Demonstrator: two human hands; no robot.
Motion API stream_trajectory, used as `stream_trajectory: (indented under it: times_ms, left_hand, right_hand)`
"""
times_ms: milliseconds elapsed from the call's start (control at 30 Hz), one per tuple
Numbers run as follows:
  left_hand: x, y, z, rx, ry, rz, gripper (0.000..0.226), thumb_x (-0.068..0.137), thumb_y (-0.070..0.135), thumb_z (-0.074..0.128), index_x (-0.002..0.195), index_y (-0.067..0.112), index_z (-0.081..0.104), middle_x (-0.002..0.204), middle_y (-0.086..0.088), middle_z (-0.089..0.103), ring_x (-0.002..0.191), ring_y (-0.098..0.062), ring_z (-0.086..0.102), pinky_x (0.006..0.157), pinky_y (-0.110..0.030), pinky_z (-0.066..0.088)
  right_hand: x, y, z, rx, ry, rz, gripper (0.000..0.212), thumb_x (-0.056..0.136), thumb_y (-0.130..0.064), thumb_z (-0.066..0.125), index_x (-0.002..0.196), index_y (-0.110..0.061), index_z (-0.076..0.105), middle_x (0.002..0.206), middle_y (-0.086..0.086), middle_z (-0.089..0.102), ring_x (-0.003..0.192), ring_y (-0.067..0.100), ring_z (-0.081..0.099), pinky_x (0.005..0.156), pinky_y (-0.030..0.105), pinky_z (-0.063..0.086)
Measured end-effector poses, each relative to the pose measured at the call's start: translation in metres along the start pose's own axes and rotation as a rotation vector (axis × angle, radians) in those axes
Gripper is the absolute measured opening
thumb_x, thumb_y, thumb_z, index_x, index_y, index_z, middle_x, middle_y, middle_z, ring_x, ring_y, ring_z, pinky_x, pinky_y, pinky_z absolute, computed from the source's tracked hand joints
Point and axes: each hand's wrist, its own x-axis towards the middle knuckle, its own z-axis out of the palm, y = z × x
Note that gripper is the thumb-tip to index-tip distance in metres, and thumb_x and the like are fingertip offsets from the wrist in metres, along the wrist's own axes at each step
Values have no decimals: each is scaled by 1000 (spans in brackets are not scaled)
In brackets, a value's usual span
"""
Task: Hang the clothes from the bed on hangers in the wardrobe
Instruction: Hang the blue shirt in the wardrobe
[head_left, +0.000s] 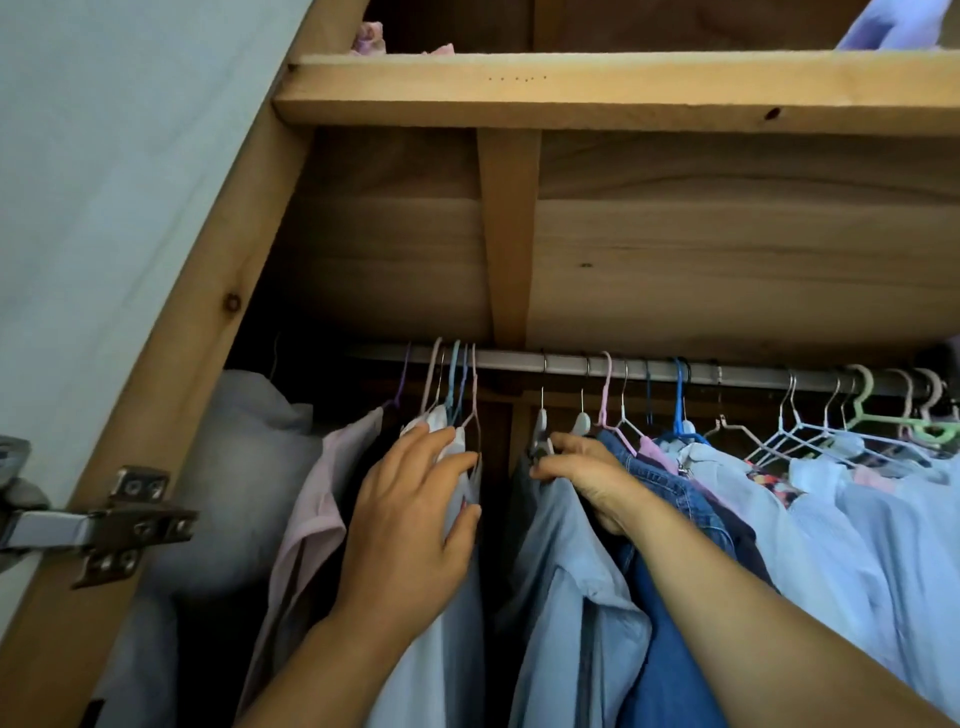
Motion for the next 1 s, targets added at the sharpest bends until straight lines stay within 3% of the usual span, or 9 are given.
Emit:
stream_trajectory:
  times_ms: [133,200,267,467,567,633,800,933,1000]
  left_hand:
    - [-6,-4,3,33,-21,1,39,80,29,58,118,21,61,138,1,49,136,-17,32,109,-29,26]
    - [-10,-3,2,64,-37,3,40,82,34,51,119,20,60,142,-1,45,137,-18,29,110,-26,21]
    - [-16,0,-1,91,-51,-5,42,81,35,50,120,21,59,144,-2,42,137,-19,28,109,-29,25]
    - [-36,20,-24,83,-111,-19,47,81,36,49,122,16,58,142,-6,42,131,-23,39,104,-33,35]
    - [-59,35,-44,86,-165,-69,46,81,32,56,123,15,58,140,-6,45,128,-19,39,102,-33,33]
    - [-75,44,-59,78,-205,-85,46,81,34,55,124,16,58,139,-5,46,125,-17,39,101,-32,34]
    - [-128,76,-115,76,-315,-180,47,85,42,46,125,19,56,133,3,49,120,-10,45,97,-25,42]
    - [-188,104,-183,171,-389,-293,37,85,42,46,119,29,53,114,9,58,98,-10,59,76,-27,51]
    - [-224,124,-224,258,-473,-397,37,84,47,42,118,34,50,108,10,62,90,-12,62,68,-26,53]
  right_hand:
    - [-6,10,-2,-80,2,-33,70,79,1,67,141,-9,37,101,-1,58,87,10,55,84,21,41]
    - [-9,7,-4,-106,-5,-54,75,79,-4,70,143,-9,32,100,3,61,91,10,56,83,19,38]
    - [-16,4,-4,-115,-4,-83,79,78,-10,72,145,-10,30,118,14,58,107,17,55,86,21,35]
    - [-68,8,-4,-380,211,-418,69,77,-24,74,138,-18,43,134,1,44,123,12,43,102,25,34]
    - [-109,17,2,-493,317,-583,58,79,-22,72,132,-15,50,126,-3,45,111,0,37,89,0,21]
    - [-137,25,8,-465,369,-656,51,79,-21,71,126,-10,55,121,-3,46,111,2,40,90,-4,19]
    - [-224,48,38,-365,347,-812,41,80,-30,56,113,-4,63,111,1,51,107,13,50,98,12,32]
    - [-298,69,80,-264,173,-807,30,83,-23,57,103,-3,67,96,5,60,90,18,59,84,27,46]
    - [-337,80,105,-177,46,-768,26,85,-22,57,98,-3,68,84,3,62,78,15,60,76,27,48]
